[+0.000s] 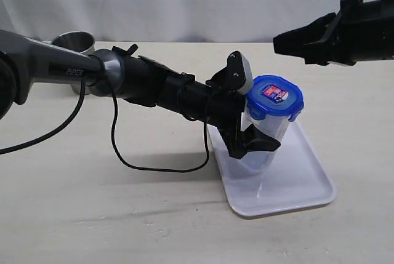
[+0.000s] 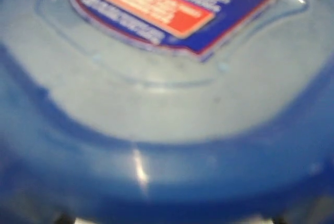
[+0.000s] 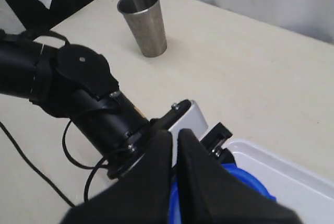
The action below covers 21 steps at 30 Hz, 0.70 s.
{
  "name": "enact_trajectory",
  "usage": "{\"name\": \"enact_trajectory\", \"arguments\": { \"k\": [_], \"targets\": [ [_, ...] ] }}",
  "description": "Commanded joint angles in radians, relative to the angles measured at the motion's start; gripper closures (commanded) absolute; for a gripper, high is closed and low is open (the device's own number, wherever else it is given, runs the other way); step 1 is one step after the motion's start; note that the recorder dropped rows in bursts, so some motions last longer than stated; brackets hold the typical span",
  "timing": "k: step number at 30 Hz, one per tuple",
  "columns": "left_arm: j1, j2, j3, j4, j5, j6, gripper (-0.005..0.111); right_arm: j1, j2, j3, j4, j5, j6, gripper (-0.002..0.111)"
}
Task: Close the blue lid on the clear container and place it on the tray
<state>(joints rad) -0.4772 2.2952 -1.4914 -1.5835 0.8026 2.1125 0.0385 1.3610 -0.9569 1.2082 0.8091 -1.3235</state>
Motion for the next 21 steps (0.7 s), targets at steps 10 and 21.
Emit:
{"name": "enact_trajectory", "arguments": {
  "k": [10, 21],
  "targets": [
    [0.012, -0.21, 0.011, 0.323, -0.268, 0.01, 0.107, -0.003, -0.134, -0.009, 0.006, -0.205, 0.002, 0.104],
    [-0.015, -0.285, 0.011, 1.042, -0.578, 0.029, 0.107, -0.003, -0.217, -0.007, -0.001, -0.316, 0.008, 0.104]
  ]
}}
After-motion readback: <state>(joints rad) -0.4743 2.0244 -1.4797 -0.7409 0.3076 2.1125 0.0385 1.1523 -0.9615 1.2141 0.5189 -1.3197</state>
